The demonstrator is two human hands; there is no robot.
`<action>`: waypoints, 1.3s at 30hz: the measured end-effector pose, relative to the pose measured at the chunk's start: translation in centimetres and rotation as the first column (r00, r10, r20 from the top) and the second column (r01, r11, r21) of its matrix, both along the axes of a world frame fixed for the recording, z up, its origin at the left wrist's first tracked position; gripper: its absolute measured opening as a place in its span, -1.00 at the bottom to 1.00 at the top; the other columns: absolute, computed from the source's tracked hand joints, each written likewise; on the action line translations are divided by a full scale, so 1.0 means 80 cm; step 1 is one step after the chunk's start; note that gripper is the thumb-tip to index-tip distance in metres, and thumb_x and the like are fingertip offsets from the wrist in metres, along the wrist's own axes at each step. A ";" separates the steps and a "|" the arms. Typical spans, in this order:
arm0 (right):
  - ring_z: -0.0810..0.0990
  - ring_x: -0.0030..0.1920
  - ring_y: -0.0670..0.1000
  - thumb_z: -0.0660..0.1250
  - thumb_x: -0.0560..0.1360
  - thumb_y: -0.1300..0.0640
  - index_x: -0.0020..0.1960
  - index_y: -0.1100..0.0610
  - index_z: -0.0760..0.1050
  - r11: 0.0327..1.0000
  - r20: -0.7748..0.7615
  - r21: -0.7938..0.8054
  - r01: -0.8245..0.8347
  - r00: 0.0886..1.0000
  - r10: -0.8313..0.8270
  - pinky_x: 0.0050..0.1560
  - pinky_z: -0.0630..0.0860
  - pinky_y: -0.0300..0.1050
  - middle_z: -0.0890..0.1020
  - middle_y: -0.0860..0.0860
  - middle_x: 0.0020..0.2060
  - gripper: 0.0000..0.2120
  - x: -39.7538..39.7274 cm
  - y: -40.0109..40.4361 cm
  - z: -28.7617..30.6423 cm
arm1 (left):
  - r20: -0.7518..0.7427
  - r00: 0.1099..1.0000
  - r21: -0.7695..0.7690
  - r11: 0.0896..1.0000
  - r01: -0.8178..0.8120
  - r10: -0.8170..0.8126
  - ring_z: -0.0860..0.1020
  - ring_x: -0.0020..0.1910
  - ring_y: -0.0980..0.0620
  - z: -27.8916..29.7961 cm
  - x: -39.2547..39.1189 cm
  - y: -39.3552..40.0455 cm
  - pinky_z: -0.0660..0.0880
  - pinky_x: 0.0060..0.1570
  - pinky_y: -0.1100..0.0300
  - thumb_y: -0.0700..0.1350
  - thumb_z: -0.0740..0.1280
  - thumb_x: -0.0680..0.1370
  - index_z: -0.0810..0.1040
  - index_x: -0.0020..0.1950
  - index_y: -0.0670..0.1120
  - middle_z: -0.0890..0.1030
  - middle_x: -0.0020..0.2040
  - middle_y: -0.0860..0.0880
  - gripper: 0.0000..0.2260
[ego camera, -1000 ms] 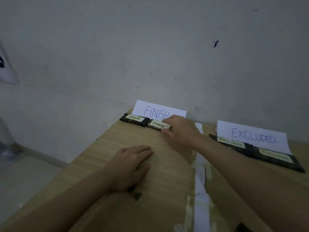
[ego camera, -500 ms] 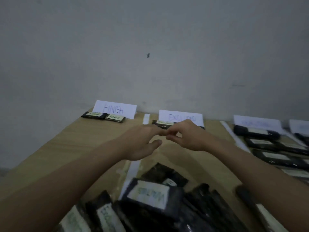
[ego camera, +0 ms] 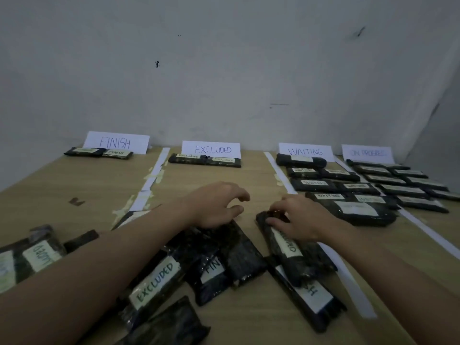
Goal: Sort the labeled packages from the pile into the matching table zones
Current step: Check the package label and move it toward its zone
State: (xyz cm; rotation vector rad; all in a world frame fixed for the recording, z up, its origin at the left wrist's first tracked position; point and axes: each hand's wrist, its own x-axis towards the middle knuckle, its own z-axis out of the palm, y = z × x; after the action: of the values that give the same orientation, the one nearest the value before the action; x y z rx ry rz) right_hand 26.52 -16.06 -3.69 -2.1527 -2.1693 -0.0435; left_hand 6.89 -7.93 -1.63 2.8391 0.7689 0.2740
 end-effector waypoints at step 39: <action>0.56 0.01 0.18 0.49 0.33 0.12 0.17 0.20 0.53 0.676 0.004 0.703 -0.221 0.952 0.307 0.02 0.54 0.05 0.58 0.17 0.02 -0.56 -0.091 0.129 0.063 | 0.582 0.437 -0.753 0.658 -0.031 0.686 0.60 0.01 -0.05 0.054 -0.105 0.079 0.55 0.01 0.11 -0.09 0.19 0.60 0.41 0.28 -0.15 0.57 0.12 -0.10 -0.72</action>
State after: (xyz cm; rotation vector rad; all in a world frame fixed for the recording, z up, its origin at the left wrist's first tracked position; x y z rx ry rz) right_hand 19.23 -5.72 1.33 -1.3629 -1.9255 -0.6050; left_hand -1.50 -1.62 2.72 1.4628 0.9882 1.1137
